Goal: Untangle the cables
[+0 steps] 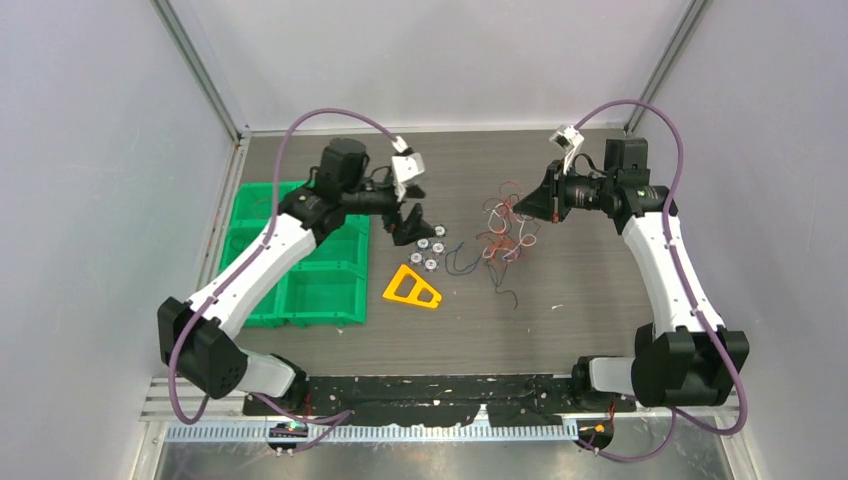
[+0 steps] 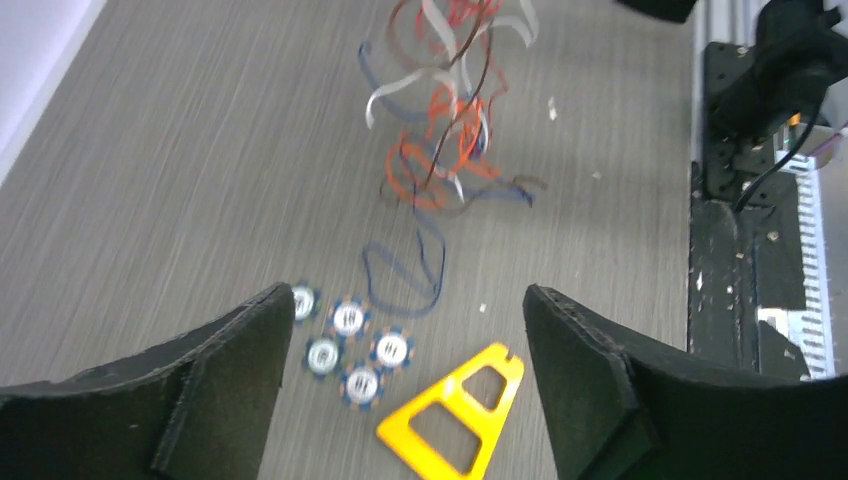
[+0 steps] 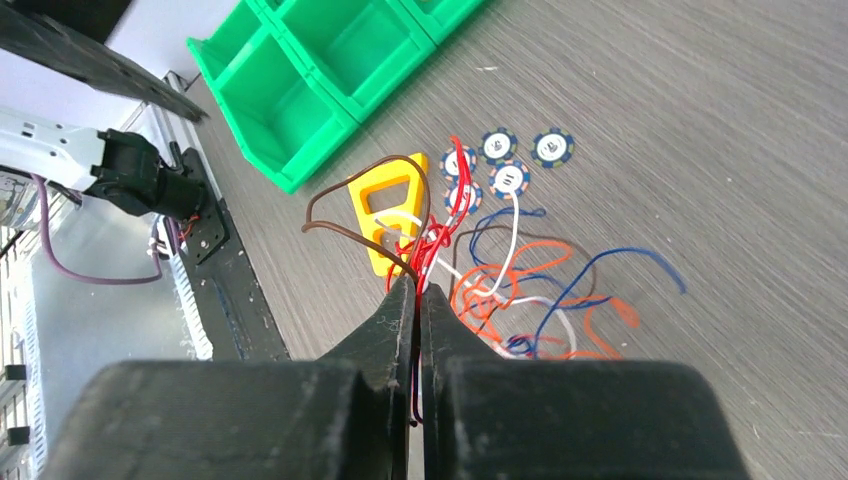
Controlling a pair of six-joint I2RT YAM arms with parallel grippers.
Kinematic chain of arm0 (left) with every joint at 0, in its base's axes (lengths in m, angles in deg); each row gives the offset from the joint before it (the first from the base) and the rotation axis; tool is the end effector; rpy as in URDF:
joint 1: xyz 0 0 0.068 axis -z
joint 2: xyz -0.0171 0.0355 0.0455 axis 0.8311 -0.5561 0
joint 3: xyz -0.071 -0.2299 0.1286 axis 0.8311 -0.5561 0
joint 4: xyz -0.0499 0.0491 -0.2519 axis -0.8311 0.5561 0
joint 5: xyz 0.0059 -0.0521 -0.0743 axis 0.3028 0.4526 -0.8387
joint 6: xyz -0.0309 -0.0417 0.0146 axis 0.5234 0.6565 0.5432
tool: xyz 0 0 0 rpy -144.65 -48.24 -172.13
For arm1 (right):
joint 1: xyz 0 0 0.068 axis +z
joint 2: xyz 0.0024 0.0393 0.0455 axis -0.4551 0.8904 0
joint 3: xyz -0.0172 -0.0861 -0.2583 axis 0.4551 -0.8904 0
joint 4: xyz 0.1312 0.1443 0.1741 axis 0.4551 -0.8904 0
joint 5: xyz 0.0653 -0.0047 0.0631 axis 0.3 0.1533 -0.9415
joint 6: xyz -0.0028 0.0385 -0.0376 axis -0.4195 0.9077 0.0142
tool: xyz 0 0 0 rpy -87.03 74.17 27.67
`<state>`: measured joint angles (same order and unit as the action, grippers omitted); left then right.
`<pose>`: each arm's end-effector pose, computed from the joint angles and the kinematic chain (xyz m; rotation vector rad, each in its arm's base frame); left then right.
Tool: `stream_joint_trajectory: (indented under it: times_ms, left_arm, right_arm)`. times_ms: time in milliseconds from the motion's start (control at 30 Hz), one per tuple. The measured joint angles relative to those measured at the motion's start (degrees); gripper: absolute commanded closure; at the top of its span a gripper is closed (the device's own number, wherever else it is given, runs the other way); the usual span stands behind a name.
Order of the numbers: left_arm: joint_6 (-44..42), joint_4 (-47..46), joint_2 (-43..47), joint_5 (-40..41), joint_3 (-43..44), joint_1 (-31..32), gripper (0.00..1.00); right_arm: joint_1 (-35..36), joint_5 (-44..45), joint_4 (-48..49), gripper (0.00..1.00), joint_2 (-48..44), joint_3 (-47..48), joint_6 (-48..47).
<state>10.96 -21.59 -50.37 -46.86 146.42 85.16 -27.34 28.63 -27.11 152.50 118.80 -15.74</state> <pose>0.2582 -0.1705 0.3636 1.2285 1.6376 -0.8814 0.2673 0.0292 0.3507 -0.7135 1.9375 1.0282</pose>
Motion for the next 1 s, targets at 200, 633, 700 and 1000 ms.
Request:
stream_joint_trajectory:
  times_ms: [200, 633, 700, 1000]
  left_arm:
    - [0.8, -10.0, -3.7, 0.1, 3.4, 9.0, 0.31]
    - [-6.3, -13.2, -10.3, 0.2, 7.1, 13.6, 0.36]
    - [-6.7, -13.2, -10.8, 0.3, 7.1, 13.8, 0.48]
    - [-5.6, -10.6, -11.8, 1.3, 8.9, 14.2, 1.00]
  right_arm:
    - [3.0, 0.0, 0.8, 0.95, -3.0, -1.1, 1.6]
    - [4.7, 0.3, 1.3, 0.95, -3.9, -2.2, 3.3]
    - [4.9, 0.3, 1.5, 0.94, -3.9, -2.2, 3.5]
    - [5.1, 2.8, 2.6, 0.82, -3.8, -4.2, 3.3]
